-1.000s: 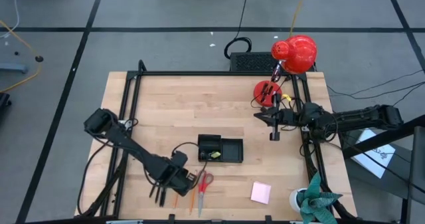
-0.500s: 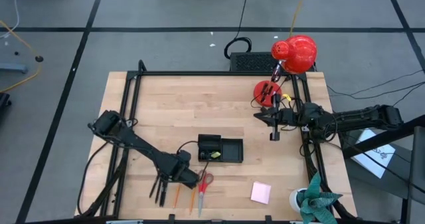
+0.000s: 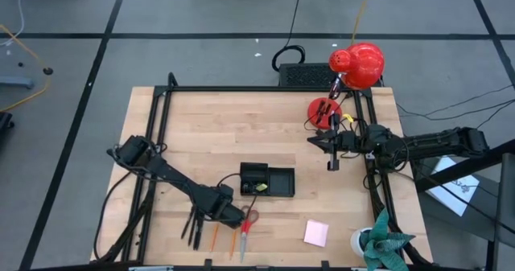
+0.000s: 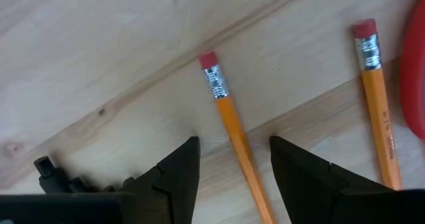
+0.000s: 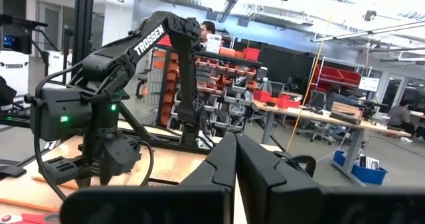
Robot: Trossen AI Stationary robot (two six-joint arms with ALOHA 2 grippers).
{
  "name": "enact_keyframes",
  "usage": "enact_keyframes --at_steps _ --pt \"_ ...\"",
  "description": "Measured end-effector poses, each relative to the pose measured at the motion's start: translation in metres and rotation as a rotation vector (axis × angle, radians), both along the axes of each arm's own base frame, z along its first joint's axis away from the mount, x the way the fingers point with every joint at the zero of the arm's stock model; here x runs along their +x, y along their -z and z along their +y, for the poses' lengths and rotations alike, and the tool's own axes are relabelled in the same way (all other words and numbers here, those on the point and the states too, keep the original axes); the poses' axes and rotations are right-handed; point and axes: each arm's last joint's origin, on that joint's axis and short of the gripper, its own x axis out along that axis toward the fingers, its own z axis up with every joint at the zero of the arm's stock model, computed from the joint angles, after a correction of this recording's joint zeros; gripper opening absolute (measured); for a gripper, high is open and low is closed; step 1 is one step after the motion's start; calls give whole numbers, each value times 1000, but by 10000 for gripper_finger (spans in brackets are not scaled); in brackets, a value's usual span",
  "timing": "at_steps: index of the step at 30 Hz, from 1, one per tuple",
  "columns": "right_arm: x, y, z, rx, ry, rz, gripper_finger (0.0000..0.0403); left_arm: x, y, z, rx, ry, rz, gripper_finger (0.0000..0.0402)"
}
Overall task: Pick and place office supplies into organizer
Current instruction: Put the orange pencil into the black desk organizer
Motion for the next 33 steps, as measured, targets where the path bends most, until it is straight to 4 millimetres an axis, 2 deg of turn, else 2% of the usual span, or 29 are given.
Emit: enact_keyframes --at_steps 8,19,33 --pt "0 0 0 1 0 0 4 -1 1 0 17 0 -1 185" --pt "0 0 0 -1 0 0 4 -1 2 0 47 3 -14 94" --pt "0 0 0 -3 0 -1 4 -5 2 -5 146 31 -74 37"
